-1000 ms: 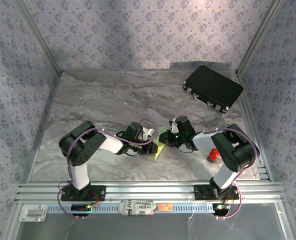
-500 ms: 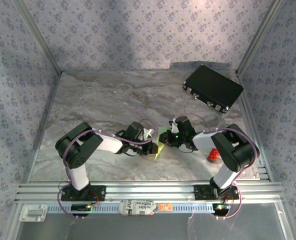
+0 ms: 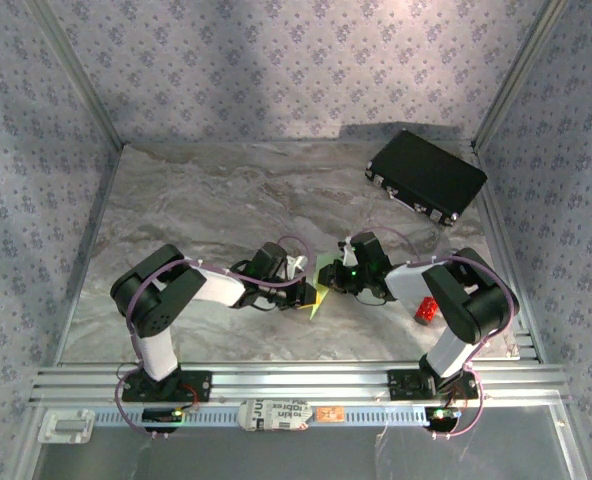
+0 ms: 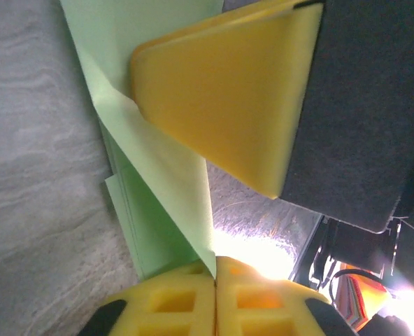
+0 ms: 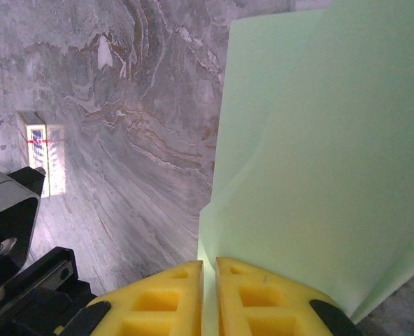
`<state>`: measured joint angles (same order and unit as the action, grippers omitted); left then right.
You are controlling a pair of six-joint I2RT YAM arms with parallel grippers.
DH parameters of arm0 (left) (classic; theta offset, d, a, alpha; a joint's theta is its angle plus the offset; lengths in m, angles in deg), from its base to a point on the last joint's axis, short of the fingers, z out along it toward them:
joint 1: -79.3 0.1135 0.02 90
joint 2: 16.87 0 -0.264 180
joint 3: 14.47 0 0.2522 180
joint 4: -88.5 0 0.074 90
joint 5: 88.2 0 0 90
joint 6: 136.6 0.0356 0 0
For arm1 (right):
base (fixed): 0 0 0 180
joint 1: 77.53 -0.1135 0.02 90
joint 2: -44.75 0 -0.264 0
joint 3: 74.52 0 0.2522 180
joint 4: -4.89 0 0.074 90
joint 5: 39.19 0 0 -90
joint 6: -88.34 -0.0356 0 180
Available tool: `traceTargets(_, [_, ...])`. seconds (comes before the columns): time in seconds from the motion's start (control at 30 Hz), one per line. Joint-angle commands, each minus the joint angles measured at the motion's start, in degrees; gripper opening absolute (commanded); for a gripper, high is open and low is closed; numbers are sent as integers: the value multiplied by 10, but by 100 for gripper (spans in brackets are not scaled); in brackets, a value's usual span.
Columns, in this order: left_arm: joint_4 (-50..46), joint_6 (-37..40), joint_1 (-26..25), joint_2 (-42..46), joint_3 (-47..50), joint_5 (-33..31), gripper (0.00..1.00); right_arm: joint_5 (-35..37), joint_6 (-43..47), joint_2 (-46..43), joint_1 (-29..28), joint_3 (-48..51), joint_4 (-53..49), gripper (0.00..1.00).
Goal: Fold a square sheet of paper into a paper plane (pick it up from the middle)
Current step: Fold the wing for the fifth time at the center of the table.
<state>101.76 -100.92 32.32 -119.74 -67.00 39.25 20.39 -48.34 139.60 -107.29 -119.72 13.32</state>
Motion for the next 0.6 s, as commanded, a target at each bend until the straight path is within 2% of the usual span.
traceTargets(0.0, [13, -3, -1, -1, 11, 1, 3, 25, 1, 21, 0, 3, -37, 14])
traceTargets(0.07, [13, -4, 0, -4, 16, 3, 0, 25, 2, 21, 0, 2, -38, 14])
traceTargets(0.57, [12, -9, -2, -24, 48, 52, 1, 40, -1, 35, -1, 0, -52, 14])
